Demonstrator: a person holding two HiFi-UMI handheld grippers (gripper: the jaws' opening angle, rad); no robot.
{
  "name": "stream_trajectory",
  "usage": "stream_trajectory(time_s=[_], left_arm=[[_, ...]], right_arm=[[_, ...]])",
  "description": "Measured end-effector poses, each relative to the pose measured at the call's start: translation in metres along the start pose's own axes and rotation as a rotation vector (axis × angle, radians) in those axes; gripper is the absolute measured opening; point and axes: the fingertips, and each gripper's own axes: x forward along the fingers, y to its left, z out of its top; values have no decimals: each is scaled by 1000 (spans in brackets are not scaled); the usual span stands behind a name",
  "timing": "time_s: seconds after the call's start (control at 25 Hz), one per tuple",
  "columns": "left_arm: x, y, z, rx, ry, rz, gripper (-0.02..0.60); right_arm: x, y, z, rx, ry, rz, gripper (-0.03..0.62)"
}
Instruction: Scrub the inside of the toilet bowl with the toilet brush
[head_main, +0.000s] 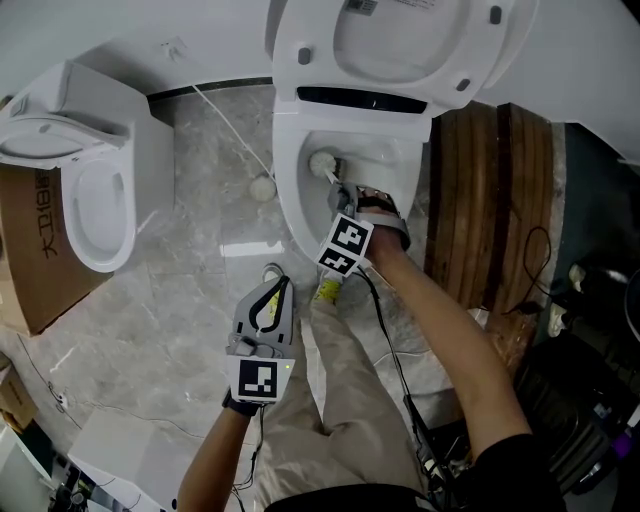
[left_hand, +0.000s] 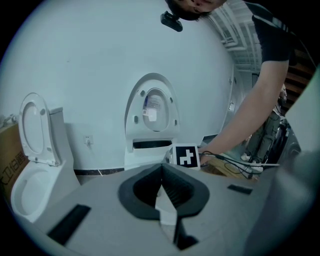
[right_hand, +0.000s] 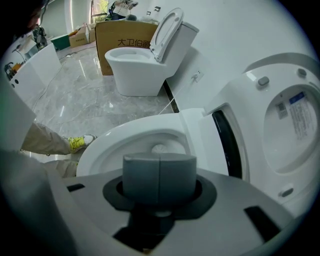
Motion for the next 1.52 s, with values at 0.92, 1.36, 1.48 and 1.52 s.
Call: stream_trajectory(time_s=[0.92, 1.36, 1.48, 1.52], left_arm=[[9, -7, -8, 11, 18, -27, 11], [6, -8, -9, 3, 10, -19, 11], [4, -8, -8, 14, 7, -23, 11], [3, -9, -8, 15, 8, -25, 11]], right_arm=[[25, -7, -54, -65, 104, -4, 149], [29, 24, -73, -60, 167, 114, 149], [27, 30, -65, -36, 148, 130, 149], [26, 31, -62, -27, 139, 134, 149]])
